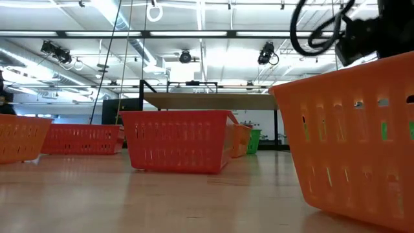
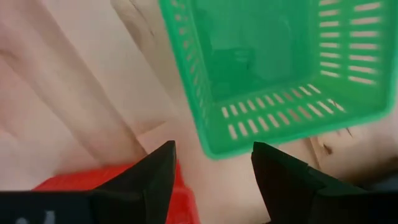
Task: Stack baskets on shelf by color
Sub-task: Put the middle green bin on the shelf
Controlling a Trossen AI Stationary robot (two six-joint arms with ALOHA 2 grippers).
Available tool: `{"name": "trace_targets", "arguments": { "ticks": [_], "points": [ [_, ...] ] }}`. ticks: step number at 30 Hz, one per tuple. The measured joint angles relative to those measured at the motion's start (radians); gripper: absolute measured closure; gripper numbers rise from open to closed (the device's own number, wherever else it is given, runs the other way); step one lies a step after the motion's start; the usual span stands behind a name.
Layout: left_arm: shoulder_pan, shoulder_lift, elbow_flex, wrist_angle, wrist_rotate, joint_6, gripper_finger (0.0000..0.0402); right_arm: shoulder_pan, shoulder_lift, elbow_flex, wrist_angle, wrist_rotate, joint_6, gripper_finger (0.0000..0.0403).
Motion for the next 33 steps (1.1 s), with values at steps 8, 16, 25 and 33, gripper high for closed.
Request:
{"name": "trace_targets", "arguments": {
  "ticks": [8,16,25,33],
  "points": [
    [0.000,0.000,0.000,0.000,-0.034,-0.113,0.0205,-0.035,0.000,-0.103,0.123,0.023,-0.011,0.0202],
    [0.000,0.001,0.000,0.000,-0.037,-0.163,0.0214,-0.075,-0.002,-0.147,0.202,0.059,-0.102,0.0332],
    [0.000,0.001,0.000,0.000,-0.037,-0.164,0.0218,-0.089,-0.015,-0.089,0.195,0.026,-0.143,0.0394],
    [0.000,0.001,0.000,0.000,-0.037,-0.156,0.0221,-0.107,-0.097,0.272,-0.076,0.164,-0.304,0.0401]
  ]
}}
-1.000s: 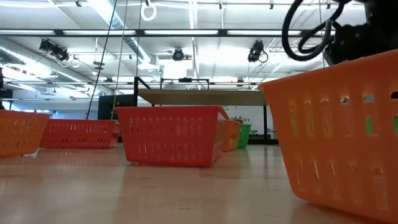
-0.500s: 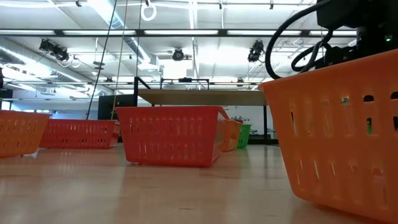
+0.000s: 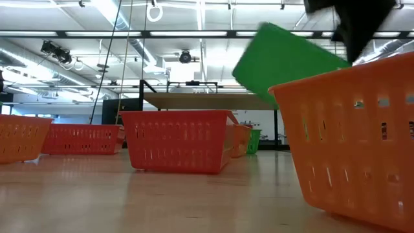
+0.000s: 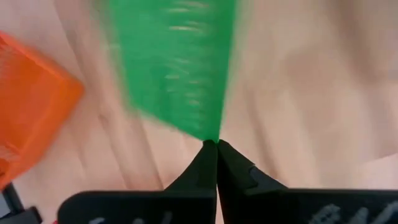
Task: Stack baskets on shelf by color
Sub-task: Put the middle green bin on the shelf
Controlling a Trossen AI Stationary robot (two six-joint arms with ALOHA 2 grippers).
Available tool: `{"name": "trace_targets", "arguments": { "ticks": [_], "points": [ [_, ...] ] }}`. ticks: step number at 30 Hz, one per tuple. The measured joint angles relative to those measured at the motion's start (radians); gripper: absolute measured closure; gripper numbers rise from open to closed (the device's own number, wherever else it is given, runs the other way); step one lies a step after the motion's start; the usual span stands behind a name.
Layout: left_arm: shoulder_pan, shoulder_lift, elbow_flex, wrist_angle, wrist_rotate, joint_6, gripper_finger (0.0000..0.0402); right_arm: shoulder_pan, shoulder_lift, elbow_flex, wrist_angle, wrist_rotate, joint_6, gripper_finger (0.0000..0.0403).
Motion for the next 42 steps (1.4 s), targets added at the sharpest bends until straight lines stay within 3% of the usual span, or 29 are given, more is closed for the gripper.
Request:
{"name": "trace_targets", "arguments": {
  "ticks": [8,12,16,18,25,31,35,38,42],
  "points": [
    [0.000,0.000,0.000,0.000,-0.008,0.001,0.0224,-0.150,0.027,0.374,-0.213,0.283,-0.452,0.0402],
    [0.000,0.000,0.000,0.002,-0.008,0.001,0.0225,-0.285,0.034,0.430,-0.183,0.389,-0.668,0.0402],
    [0.000,0.000,0.000,0.002,-0.008,0.000,0.0224,-0.426,0.045,0.430,-0.155,0.399,-0.762,0.0402],
    [-0.007,0.000,0.000,0.000,-0.008,-0.003,0.0224,-0.475,0.046,0.430,-0.148,0.359,-0.767,0.0402],
    [-0.030,0.000,0.000,-0.002,-0.007,-0.002,0.0228,-0.523,0.041,0.430,-0.072,0.028,-0.678,0.0380],
    [-0.028,0.000,0.000,-0.002,-0.008,0.000,0.0228,-0.489,0.042,0.430,-0.007,-0.050,-0.591,0.0324],
    [-0.022,0.000,0.000,-0.002,-0.007,0.001,0.0230,-0.452,0.051,0.422,0.109,-0.161,-0.567,0.0289],
    [-0.021,0.000,0.000,-0.002,-0.008,0.001,0.0230,-0.402,0.076,0.392,0.167,-0.224,-0.591,0.0268],
    [-0.022,0.000,0.000,-0.001,-0.007,0.002,0.0230,-0.353,0.144,0.342,0.167,-0.225,-0.675,0.0244]
  ]
}}
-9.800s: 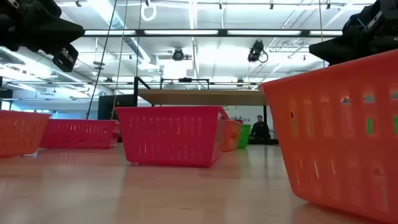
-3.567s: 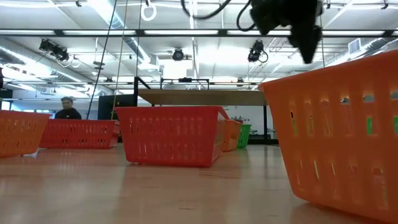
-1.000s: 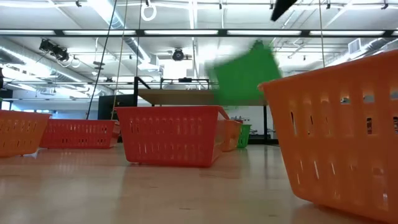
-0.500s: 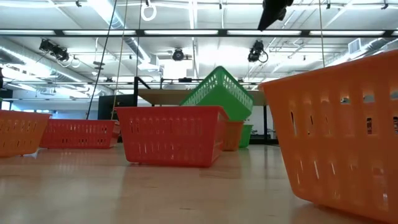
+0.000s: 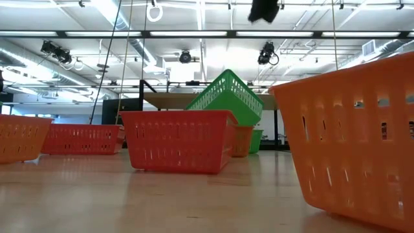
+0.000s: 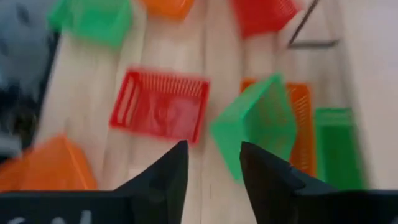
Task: Stack baskets on shelf by color
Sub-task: Put the middle green bin on the shelf
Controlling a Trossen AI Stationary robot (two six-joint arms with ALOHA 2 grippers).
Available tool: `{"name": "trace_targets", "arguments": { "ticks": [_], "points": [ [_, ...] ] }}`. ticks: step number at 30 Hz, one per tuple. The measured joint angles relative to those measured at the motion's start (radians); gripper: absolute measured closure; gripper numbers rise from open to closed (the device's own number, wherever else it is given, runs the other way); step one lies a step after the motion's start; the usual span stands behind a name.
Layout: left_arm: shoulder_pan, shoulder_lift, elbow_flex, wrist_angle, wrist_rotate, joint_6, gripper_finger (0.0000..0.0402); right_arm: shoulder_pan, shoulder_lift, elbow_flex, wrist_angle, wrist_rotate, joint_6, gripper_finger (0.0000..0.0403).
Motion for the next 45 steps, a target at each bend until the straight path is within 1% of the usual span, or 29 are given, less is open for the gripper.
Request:
{"name": "trace_targets", "arguments": {
  "ticks": [2,5,8,13,15,21,26,29,31,33,36,37,38,41,45],
  "points": [
    [0.000,0.000,0.000,-0.001,0.000,-0.001,0.0230,-0.002,0.031,-0.014,0.008,0.007,-0.005,0.0232],
    [-0.006,0.000,0.000,-0.001,-0.001,-0.002,0.0228,-0.034,0.063,-0.029,0.039,-0.013,-0.005,0.0218],
    [-0.008,0.000,0.000,-0.002,0.000,-0.003,0.0228,-0.065,0.091,-0.047,0.083,-0.053,-0.017,0.0206],
    [-0.007,0.000,0.000,-0.003,0.000,-0.028,0.0228,-0.098,0.153,-0.048,0.090,-0.135,-0.067,0.0190],
    [-0.007,0.000,0.000,-0.003,0.000,-0.029,0.0229,-0.105,0.182,-0.048,0.100,-0.154,-0.085,0.0187],
    [-0.008,0.000,0.000,-0.007,0.009,-0.056,0.0228,-0.131,0.254,-0.048,0.130,-0.162,-0.110,0.0186],
    [-0.008,0.000,0.000,-0.007,0.030,-0.057,0.0229,-0.148,0.281,-0.048,0.127,-0.244,-0.111,0.0191],
    [-0.008,0.000,0.000,-0.007,0.030,-0.056,0.0228,-0.147,0.280,-0.047,0.148,-0.252,-0.114,0.0214],
    [-0.007,-0.001,0.000,-0.007,0.030,-0.055,0.0228,-0.147,0.277,-0.048,0.152,-0.254,-0.120,0.0243],
    [-0.007,-0.001,0.000,-0.007,0.030,-0.054,0.0228,-0.147,0.271,-0.047,0.162,-0.268,-0.129,0.0282],
    [-0.007,-0.001,0.000,-0.007,0.030,-0.053,0.0228,-0.147,0.267,-0.047,0.163,-0.308,-0.140,0.0358],
    [-0.007,-0.001,0.000,-0.007,0.030,-0.053,0.0228,-0.147,0.267,-0.047,0.160,-0.322,-0.141,0.0377],
    [-0.007,-0.001,0.000,-0.007,0.030,-0.053,0.0228,-0.147,0.267,-0.047,0.154,-0.342,-0.140,0.0385],
    [-0.007,-0.001,0.000,-0.007,0.030,-0.053,0.0228,-0.147,0.267,-0.047,0.153,-0.350,-0.132,0.0380],
    [-0.008,-0.001,0.000,-0.006,0.030,-0.053,0.0228,-0.147,0.250,-0.017,0.140,-0.371,-0.121,0.0388]
  ]
}}
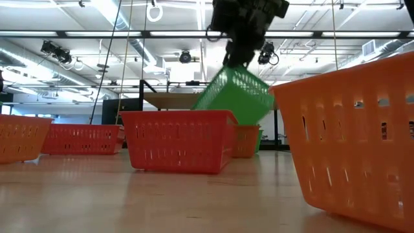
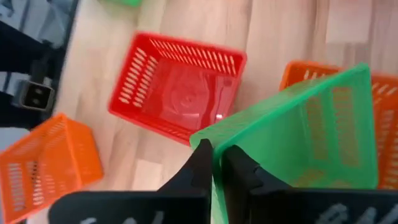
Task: Stack baskets on shelf by color
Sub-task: Put the middle green bin on the shelf
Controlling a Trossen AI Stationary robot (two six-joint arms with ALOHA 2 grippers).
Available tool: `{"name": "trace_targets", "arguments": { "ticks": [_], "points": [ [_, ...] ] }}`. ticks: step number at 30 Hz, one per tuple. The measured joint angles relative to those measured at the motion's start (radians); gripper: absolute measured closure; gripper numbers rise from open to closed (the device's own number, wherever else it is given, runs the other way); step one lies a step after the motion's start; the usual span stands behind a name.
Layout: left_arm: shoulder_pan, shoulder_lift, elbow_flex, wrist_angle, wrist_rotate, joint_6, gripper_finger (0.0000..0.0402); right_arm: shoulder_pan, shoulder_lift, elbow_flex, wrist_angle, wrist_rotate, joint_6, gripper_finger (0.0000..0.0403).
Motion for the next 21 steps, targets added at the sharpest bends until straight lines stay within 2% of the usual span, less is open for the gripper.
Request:
{"name": "trace_targets", "arguments": {
  "ticks": [7,13,16,21],
  "points": [
    [0.002,0.000,0.000,0.001,0.000,0.011,0.0229,0.000,-0.078,0.132,-0.020,0.012,0.008,0.0389],
    [0.001,0.000,0.000,0.001,0.000,0.010,0.0228,0.000,-0.144,0.336,-0.180,0.111,0.007,0.0390],
    [0.001,0.000,0.000,0.001,0.000,0.010,0.0228,0.000,-0.159,0.457,-0.285,0.205,-0.012,0.0391],
    [0.001,0.000,0.000,0.001,-0.018,0.010,0.0228,-0.034,-0.159,0.582,-0.501,0.468,-0.096,0.0391]
  ]
}}
